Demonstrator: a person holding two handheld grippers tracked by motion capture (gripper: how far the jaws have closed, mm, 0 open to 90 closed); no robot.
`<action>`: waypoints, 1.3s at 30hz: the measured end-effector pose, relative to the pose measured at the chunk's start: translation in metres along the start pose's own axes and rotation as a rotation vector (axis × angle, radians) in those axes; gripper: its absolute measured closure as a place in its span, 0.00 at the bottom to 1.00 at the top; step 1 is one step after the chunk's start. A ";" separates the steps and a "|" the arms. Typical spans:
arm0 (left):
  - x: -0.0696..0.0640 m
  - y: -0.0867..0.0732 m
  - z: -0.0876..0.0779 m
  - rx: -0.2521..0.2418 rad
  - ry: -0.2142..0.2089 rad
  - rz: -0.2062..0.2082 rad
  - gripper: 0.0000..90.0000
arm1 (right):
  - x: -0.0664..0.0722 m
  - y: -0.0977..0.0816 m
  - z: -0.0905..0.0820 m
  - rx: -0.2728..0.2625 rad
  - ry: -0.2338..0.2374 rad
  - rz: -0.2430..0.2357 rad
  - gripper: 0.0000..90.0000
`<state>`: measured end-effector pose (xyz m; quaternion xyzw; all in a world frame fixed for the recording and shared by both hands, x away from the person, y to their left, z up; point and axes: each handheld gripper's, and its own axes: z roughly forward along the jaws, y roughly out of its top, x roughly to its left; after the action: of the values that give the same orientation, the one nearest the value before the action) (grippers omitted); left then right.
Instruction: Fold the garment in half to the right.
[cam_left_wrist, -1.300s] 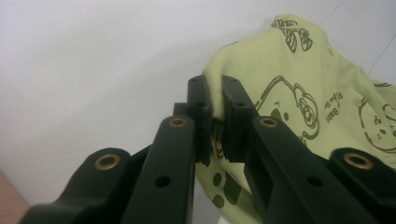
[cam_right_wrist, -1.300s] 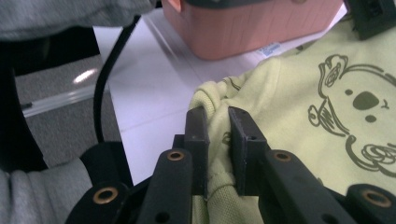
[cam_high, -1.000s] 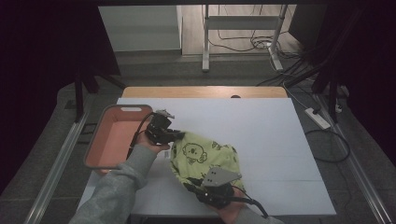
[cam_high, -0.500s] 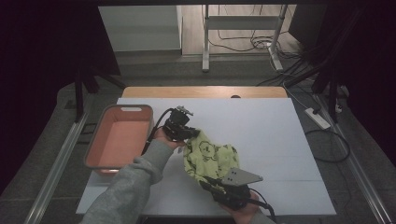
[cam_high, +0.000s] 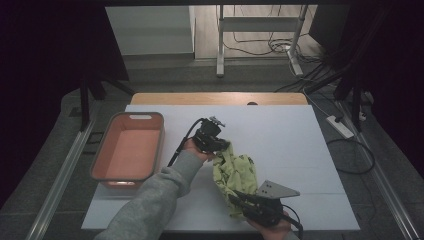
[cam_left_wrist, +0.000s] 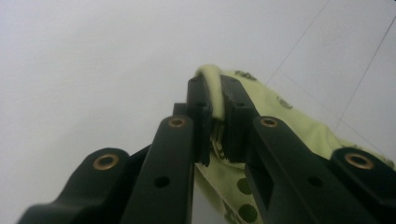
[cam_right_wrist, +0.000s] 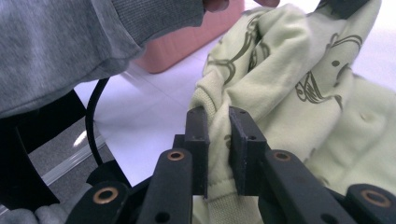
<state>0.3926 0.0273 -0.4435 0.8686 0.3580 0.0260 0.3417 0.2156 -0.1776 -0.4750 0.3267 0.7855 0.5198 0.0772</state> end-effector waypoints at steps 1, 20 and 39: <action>-0.002 0.001 0.004 0.000 0.000 0.006 0.93 | -0.001 -0.001 -0.002 0.001 -0.005 0.003 0.88; -0.014 0.008 0.054 -0.012 -0.035 0.008 0.92 | -0.037 -0.030 -0.025 0.144 -0.099 0.122 0.92; -0.017 0.009 0.036 -0.140 -0.090 -0.012 0.58 | -0.052 -0.038 -0.025 0.201 -0.056 0.241 0.90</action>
<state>0.3959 -0.0091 -0.4617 0.8405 0.3450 0.0100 0.4176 0.2281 -0.2372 -0.5083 0.4388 0.7863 0.4349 0.0031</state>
